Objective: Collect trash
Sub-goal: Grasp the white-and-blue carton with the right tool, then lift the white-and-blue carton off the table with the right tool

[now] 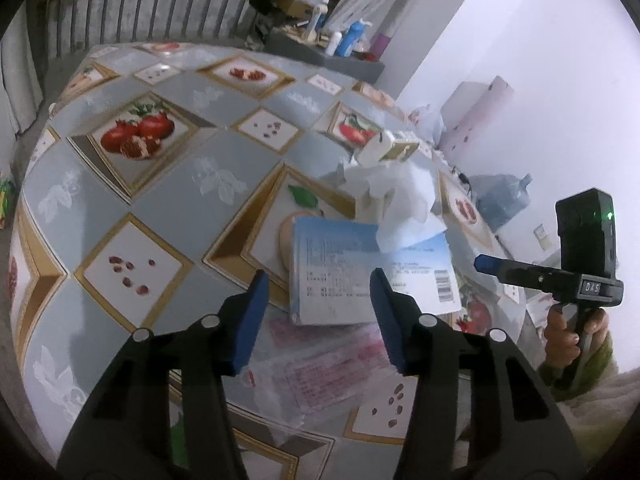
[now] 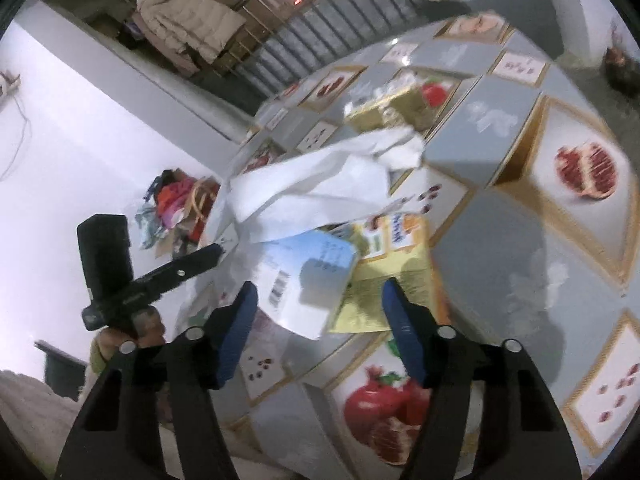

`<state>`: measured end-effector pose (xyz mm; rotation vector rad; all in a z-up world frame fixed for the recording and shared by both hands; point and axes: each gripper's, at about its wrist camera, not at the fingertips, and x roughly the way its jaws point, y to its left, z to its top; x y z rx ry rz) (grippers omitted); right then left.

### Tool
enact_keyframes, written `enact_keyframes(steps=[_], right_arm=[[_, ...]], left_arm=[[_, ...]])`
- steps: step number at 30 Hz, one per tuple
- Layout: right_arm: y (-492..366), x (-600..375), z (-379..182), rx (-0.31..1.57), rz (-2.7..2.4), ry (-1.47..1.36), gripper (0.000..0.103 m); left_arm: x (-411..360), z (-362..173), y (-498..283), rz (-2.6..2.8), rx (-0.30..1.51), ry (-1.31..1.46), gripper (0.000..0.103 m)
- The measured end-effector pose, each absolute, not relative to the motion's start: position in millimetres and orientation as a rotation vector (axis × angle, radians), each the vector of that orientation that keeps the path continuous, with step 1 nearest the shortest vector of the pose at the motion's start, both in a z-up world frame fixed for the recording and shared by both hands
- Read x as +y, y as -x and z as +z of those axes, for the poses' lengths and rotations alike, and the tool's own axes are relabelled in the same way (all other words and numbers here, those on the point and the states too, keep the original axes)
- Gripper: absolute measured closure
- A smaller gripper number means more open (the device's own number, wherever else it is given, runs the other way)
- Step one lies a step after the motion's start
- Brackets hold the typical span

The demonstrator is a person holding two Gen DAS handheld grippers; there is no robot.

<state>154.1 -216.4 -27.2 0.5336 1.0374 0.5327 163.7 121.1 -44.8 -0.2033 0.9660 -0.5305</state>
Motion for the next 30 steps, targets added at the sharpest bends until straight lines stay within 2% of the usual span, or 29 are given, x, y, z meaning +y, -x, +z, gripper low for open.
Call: enact_keyframes(steps=[7, 14, 21, 24, 25, 26, 27, 30], right_arm=[[-160, -201, -41, 1.088, 0.561, -0.558, 0.060], [-154, -206, -29, 1.048, 0.578, -0.594, 0.064], [-138, -251, -2, 0.953, 0.564, -0.606, 0.064], [-141, -273, 3, 0.928, 0.450, -0.549, 0.064], [-143, -279, 4, 0.920, 0.398, -0.511, 0.062], [-148, -288, 2, 0.921, 0.291, -0.467, 0.052], [-152, -295, 1, 0.922, 0.224, -0.461, 0.046], [-149, -318, 0, 0.906, 0.129, -0.540, 0.046]], left_arm=[[113, -52, -161, -0.576, 1.015, 0.255, 0.055], [105, -35, -144, -0.637, 0.993, 0.262, 0.055], [76, -10, -109, -0.813, 0.978, 0.250, 0.055], [50, -7, -96, -1.011, 1.002, 0.329, 0.055], [39, -8, -92, -1.054, 1.014, 0.331, 0.055], [26, -9, -87, -1.093, 1.024, 0.311, 0.055], [14, -10, -82, -1.115, 1.028, 0.278, 0.055], [2, -13, -76, -1.120, 1.028, 0.217, 0.055]])
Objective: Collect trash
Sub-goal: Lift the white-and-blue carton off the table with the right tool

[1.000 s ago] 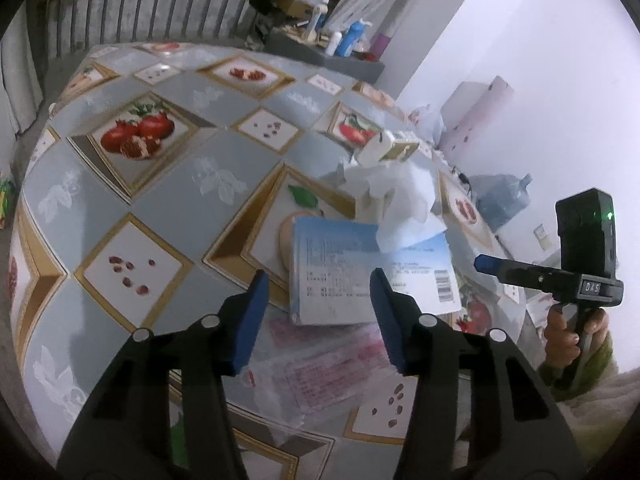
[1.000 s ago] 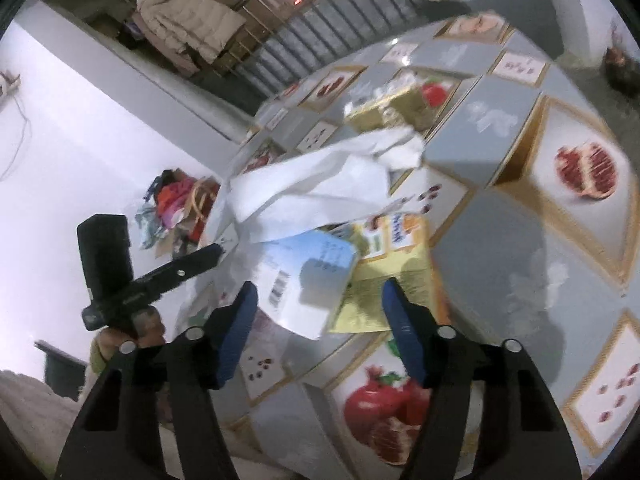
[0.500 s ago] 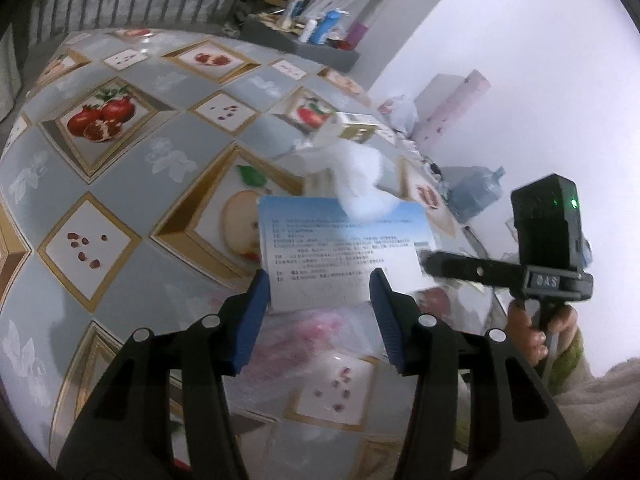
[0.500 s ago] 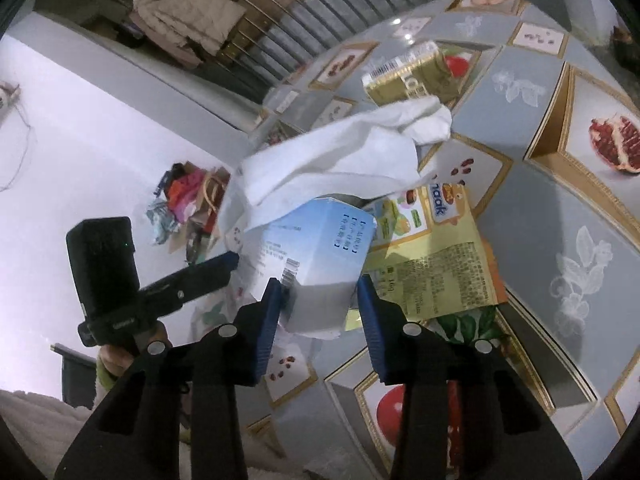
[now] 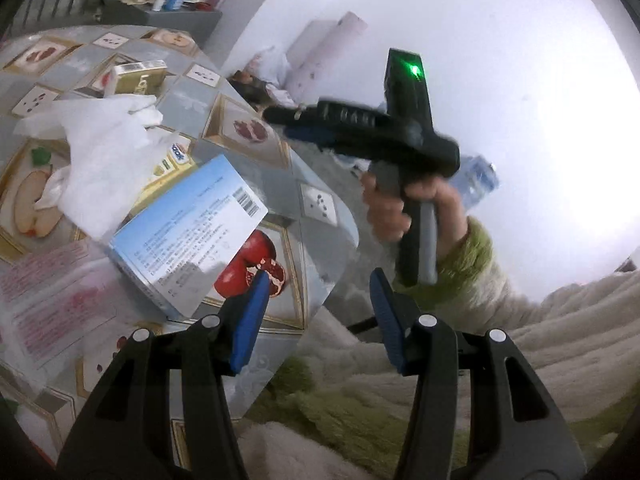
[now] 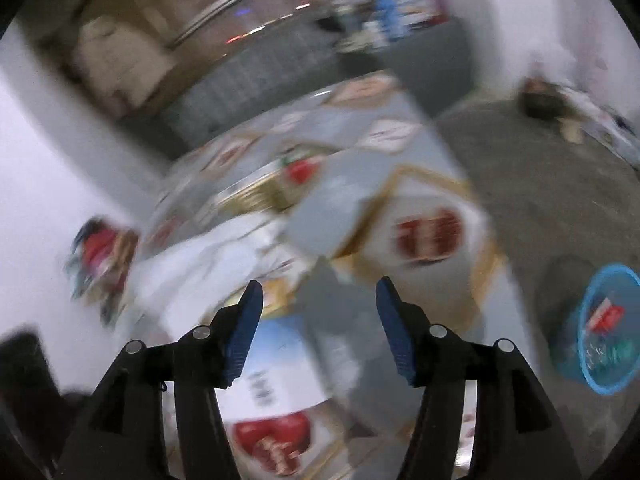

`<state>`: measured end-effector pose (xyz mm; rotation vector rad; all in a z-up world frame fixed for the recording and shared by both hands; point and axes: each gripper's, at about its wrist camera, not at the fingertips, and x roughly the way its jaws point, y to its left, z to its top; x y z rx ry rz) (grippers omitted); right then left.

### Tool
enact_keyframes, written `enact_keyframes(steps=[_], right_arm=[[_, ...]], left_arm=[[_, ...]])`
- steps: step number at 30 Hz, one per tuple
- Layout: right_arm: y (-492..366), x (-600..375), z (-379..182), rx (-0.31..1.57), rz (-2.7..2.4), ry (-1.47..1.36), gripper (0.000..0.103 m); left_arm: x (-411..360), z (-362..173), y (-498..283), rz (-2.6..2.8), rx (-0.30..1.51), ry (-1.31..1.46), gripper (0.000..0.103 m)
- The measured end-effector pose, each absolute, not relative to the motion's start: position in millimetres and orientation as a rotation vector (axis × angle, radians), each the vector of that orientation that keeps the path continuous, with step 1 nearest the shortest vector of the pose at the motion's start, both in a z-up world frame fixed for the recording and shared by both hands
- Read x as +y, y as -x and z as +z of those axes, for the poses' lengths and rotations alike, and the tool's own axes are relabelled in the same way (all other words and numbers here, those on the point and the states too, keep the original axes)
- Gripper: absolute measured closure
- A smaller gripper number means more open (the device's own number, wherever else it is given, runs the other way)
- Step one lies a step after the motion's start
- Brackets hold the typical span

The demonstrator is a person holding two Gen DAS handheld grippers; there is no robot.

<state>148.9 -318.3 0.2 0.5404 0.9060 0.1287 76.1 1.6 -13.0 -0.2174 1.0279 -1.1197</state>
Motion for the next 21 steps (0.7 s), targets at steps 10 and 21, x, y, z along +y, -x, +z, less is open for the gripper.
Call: enact_keyframes(steps=[10, 21], right_arm=[[-93, -289, -13, 1.007, 0.262, -0.580, 0.046], [-107, -277, -47, 1.103, 0.300, -0.686, 0.047]], left_arm=[[47, -35, -127, -0.735, 1.008, 0.169, 0.055], [26, -55, -137, -0.797, 1.077, 0.171, 0.054]])
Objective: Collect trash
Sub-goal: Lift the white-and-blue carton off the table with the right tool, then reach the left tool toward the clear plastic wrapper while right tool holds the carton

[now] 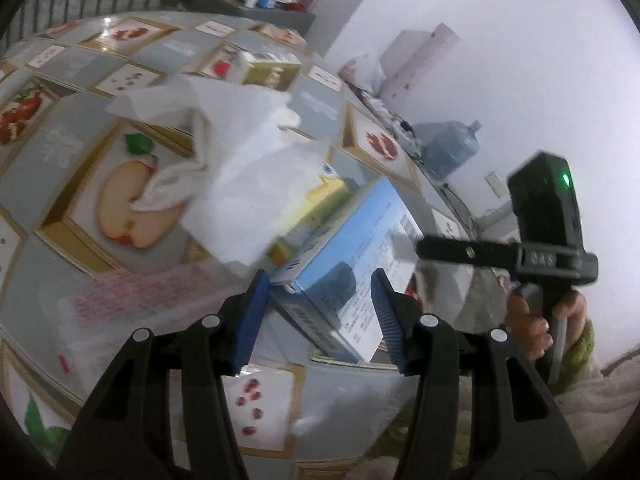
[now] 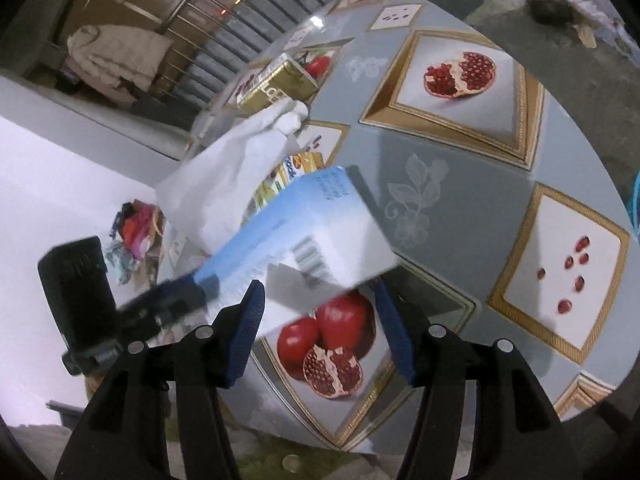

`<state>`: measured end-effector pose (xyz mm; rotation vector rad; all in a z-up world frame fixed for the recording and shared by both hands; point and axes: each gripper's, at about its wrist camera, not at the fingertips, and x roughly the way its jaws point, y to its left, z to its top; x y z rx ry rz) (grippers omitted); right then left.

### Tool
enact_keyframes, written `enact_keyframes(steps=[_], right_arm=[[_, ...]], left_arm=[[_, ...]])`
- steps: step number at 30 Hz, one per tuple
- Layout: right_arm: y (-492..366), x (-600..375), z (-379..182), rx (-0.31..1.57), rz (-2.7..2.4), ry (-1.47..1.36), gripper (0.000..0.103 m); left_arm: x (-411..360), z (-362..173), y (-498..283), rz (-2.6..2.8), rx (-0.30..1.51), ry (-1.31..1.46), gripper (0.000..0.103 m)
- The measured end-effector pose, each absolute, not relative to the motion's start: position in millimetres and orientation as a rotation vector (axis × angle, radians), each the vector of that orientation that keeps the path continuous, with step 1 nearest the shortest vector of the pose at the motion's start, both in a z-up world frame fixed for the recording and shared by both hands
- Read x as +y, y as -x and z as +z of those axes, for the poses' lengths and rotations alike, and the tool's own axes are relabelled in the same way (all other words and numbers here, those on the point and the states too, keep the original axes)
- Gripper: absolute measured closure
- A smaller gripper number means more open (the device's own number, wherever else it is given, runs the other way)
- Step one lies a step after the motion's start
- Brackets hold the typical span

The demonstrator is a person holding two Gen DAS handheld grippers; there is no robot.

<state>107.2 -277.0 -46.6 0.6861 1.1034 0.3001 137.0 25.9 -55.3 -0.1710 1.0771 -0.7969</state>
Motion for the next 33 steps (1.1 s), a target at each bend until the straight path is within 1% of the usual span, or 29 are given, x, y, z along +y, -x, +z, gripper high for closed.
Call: enact_keyframes(steps=[8, 16, 21, 22, 24, 25, 26, 27, 29, 33], right_arm=[[-121, -292, -41, 1.065, 0.270, -0.677, 0.047], [-132, -294, -34, 1.029, 0.232, -0.630, 0.047], [-124, -296, -26, 1.011, 0.200, -0.583, 0.046], [-121, -296, -24, 1.011, 0.188, -0.568, 0.045], [-112, -295, -17, 1.004, 0.148, -0.515, 0.037], [-107, -292, -13, 0.998, 0.129, -0.479, 0.036], [-103, -290, -10, 0.994, 0.119, -0.453, 0.033], [-97, -284, -5, 0.989, 0.102, -0.411, 0.028], [-90, -275, 0, 0.982, 0.081, -0.352, 0.023], [-80, -248, -2, 1.003, 0.051, -0.248, 0.020]], left_arm=[[6, -58, -111, -0.961, 1.132, 0.204, 0.054], [-25, -58, -87, -1.085, 1.150, 0.155, 0.053], [-13, -52, -85, -1.009, 1.105, 0.128, 0.052], [-6, -50, -86, -0.988, 1.089, 0.129, 0.051], [11, -42, -88, -0.909, 1.045, 0.123, 0.045], [22, -37, -89, -0.854, 1.017, 0.111, 0.045], [29, -34, -88, -0.814, 0.998, 0.099, 0.044], [39, -31, -89, -0.753, 0.974, 0.077, 0.040], [54, -29, -88, -0.634, 0.937, 0.024, 0.038], [86, -30, -89, -0.422, 0.910, -0.048, 0.035]])
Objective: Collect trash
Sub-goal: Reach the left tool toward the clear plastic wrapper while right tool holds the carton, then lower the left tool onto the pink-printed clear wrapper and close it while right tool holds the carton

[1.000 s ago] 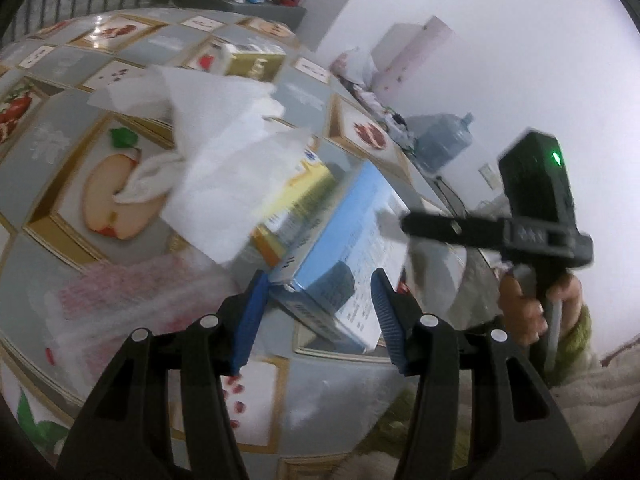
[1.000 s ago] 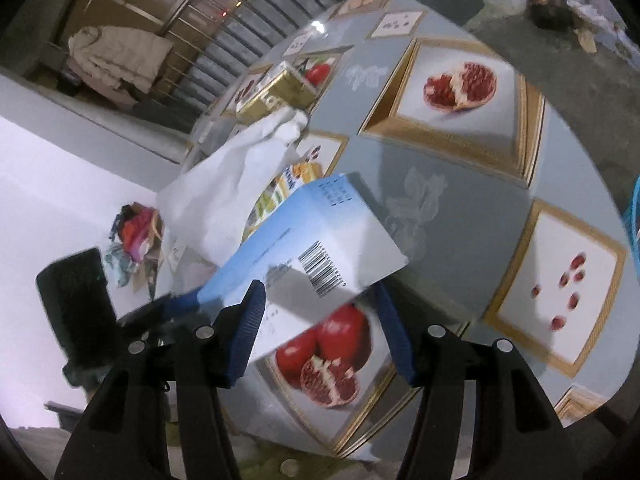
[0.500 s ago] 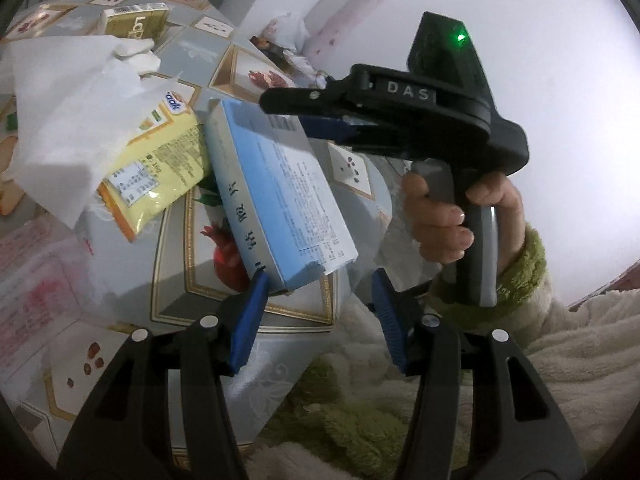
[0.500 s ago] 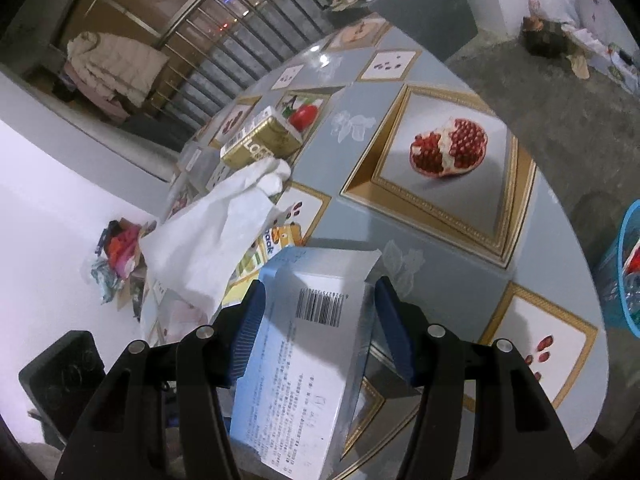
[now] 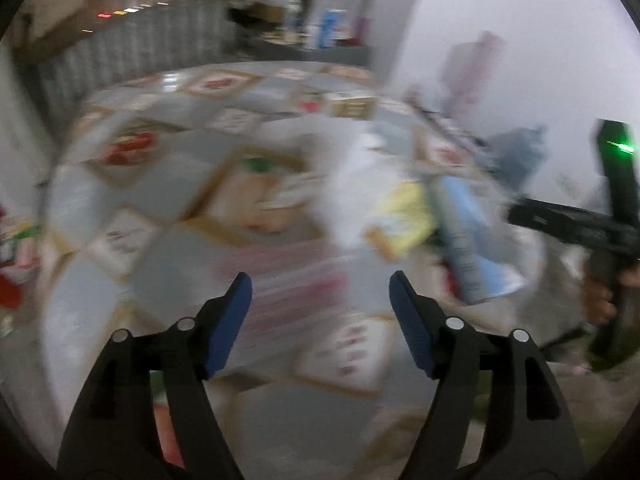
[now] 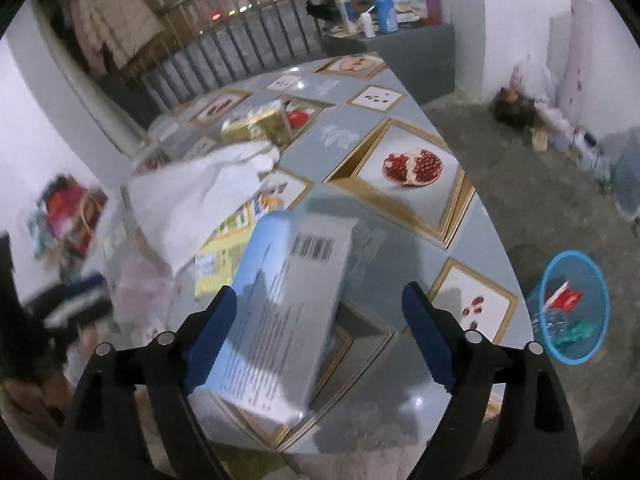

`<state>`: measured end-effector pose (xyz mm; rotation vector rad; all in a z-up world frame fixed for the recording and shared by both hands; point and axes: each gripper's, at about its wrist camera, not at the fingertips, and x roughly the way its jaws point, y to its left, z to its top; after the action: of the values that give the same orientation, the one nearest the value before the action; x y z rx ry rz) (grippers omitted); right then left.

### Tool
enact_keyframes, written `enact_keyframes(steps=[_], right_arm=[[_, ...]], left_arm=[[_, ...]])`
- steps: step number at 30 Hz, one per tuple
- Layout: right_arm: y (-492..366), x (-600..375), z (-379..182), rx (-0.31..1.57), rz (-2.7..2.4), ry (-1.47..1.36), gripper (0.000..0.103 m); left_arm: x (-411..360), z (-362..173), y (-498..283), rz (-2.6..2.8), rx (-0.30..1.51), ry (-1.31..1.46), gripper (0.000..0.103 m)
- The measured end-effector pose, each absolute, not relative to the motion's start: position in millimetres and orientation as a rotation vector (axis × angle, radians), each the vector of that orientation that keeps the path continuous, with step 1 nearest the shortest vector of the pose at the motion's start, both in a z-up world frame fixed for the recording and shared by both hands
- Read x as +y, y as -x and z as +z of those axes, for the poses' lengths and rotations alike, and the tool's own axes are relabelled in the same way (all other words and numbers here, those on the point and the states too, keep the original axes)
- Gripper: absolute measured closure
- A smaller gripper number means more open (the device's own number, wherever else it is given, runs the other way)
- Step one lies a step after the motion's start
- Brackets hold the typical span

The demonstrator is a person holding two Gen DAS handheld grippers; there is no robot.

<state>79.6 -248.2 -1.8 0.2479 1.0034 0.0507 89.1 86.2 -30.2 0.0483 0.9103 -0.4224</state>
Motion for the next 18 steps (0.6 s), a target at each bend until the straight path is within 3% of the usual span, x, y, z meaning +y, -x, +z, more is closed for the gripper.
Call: enact_keyframes(steps=[5, 8, 18], right_arm=[[-76, -219, -13, 1.040, 0.036, -0.172, 0.019], [-74, -205, -18, 1.041, 0.009, -0.130, 0.014], [-80, -195, -34, 1.084, 0.018, -0.047, 0.014]], left_arm=[[113, -40, -87, -0.254, 0.883, -0.095, 0.030], [124, -47, -82, -0.194, 0.882, -0.117, 0.030], [129, -61, -79, -0.210, 0.918, -0.093, 0.030]])
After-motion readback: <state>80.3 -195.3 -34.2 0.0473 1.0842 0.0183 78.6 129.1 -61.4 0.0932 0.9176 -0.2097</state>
